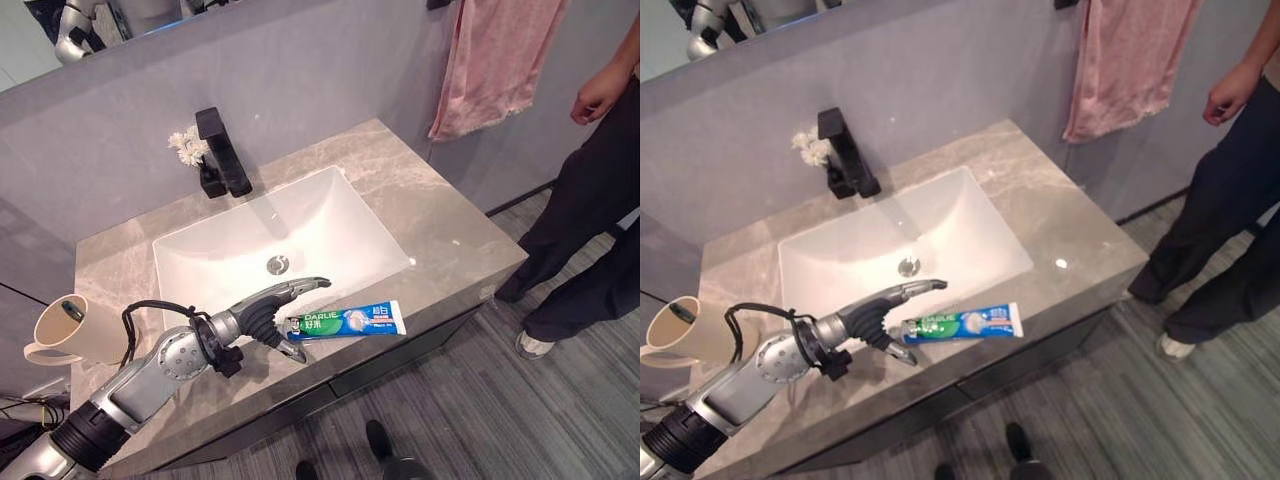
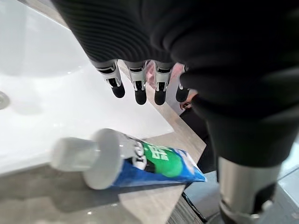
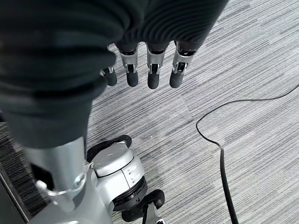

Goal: Put brush and paste in cup on sink, flatten towel.

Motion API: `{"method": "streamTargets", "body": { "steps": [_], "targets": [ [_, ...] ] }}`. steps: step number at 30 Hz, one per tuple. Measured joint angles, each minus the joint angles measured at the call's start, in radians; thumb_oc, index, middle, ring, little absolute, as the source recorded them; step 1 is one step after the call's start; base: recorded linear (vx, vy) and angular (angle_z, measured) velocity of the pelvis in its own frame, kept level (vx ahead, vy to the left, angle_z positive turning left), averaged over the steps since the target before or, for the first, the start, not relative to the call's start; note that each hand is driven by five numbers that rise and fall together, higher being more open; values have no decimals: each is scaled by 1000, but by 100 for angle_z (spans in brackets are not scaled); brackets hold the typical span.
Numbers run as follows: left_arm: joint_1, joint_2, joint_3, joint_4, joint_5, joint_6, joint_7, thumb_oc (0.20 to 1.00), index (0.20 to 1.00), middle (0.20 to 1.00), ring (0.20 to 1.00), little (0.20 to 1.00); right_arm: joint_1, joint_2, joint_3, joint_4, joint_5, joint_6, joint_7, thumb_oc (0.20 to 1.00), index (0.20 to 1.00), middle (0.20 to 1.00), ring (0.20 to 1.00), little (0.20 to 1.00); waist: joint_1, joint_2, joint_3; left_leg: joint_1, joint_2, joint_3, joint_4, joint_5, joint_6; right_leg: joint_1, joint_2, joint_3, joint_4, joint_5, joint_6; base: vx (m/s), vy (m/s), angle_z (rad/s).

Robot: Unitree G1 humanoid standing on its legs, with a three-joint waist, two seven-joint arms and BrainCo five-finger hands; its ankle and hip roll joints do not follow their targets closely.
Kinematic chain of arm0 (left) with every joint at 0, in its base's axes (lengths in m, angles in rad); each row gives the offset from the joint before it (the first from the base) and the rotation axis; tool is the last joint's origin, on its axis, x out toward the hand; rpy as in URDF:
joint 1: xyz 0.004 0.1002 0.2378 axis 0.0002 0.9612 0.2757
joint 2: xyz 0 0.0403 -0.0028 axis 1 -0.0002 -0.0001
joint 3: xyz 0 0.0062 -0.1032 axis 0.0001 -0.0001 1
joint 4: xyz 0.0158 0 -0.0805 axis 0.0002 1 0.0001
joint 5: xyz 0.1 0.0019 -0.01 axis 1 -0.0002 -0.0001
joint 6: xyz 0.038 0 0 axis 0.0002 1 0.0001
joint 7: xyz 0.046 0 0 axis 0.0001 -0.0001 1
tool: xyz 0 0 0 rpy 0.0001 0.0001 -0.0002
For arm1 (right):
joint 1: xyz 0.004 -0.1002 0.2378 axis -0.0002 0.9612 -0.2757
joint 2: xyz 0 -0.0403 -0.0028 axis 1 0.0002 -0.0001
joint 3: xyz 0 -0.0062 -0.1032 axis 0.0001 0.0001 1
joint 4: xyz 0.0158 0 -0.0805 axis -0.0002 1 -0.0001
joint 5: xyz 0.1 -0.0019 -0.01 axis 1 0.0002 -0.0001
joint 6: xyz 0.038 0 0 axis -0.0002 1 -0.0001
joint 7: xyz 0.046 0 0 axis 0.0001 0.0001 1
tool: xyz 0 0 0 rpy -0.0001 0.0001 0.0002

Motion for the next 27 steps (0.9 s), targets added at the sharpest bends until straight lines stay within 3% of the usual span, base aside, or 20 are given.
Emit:
{"method": "streamTargets", "body": {
  "steps": [14, 27],
  "targets": [
    [0, 0, -8, -27, -76, 13, -29, 1000, 1000, 1000, 1000, 1000, -13, 0, 1, 0, 1, 0, 0, 1000, 1000, 1000, 1000, 1000, 1, 4, 21, -1, -2, -9, 0, 0, 0, 3, -4, -13, 0, 0, 1, -5, 1, 2],
    [-37, 0, -121, -62, -121, 28, -55, 1000, 1000, 1000, 1000, 1000, -33, 0, 3, 0, 39, -1, -1, 1000, 1000, 1000, 1000, 1000, 2, 25, 53, -4, -2, -12, 1, 0, 0, 1, -4, -17, 0, -1, 0, 0, 0, 0]
  ]
}}
